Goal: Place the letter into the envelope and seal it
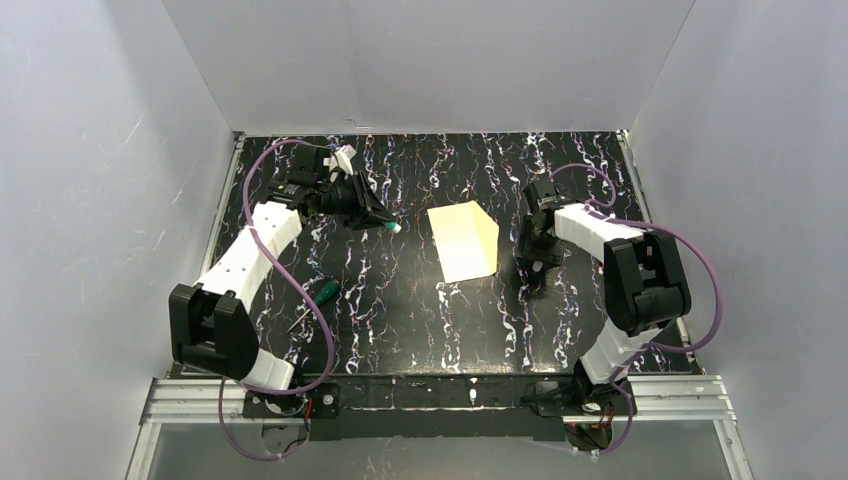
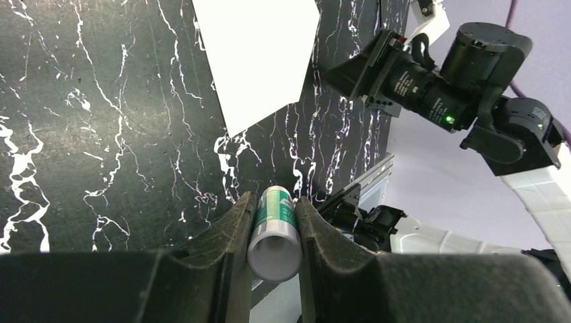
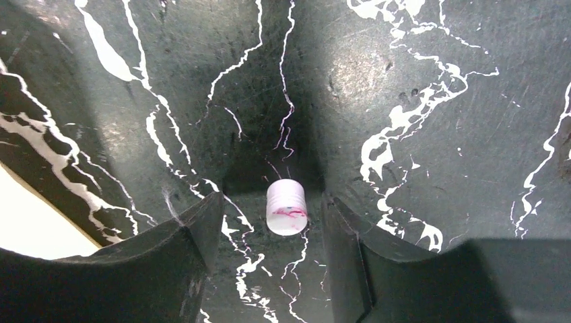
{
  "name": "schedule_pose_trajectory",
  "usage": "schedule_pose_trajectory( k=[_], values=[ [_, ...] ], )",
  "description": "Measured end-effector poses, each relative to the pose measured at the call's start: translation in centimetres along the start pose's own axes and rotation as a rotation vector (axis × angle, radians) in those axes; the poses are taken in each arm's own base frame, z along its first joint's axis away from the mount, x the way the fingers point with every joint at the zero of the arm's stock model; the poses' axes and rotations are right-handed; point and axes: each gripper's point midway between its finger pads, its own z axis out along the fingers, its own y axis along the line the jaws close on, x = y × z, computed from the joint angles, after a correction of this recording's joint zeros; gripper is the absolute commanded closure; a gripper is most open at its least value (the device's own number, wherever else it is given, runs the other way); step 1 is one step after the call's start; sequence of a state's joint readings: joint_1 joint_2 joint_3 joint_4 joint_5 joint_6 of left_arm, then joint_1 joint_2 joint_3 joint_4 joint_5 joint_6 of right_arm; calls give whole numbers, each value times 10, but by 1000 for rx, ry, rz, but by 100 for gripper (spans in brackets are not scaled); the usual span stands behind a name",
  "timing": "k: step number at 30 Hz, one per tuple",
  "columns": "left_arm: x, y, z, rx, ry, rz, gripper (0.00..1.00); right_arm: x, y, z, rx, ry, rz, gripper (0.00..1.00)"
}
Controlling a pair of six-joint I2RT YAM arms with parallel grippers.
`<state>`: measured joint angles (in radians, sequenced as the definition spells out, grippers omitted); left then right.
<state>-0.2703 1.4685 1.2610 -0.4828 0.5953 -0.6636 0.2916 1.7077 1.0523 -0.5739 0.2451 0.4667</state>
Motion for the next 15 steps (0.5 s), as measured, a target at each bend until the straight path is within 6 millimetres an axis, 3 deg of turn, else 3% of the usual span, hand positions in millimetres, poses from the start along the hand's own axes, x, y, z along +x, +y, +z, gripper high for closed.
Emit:
schedule_pose_trajectory(
  k=[4,9,13,15],
  values=[
    [1,3,1,-12,2,9,100,-7,3,-8,-11,-11,2,36],
    [5,6,7,-15,32,23,100,-33,17,-45,-107,-102,-3,37],
    [12,2,14,14,86,37,100,-49,76,-107,-496,-268,-94,34],
    [15,-3,15,37,112,45,100,-43,119,-156,-735,-364,-190,34]
  ],
)
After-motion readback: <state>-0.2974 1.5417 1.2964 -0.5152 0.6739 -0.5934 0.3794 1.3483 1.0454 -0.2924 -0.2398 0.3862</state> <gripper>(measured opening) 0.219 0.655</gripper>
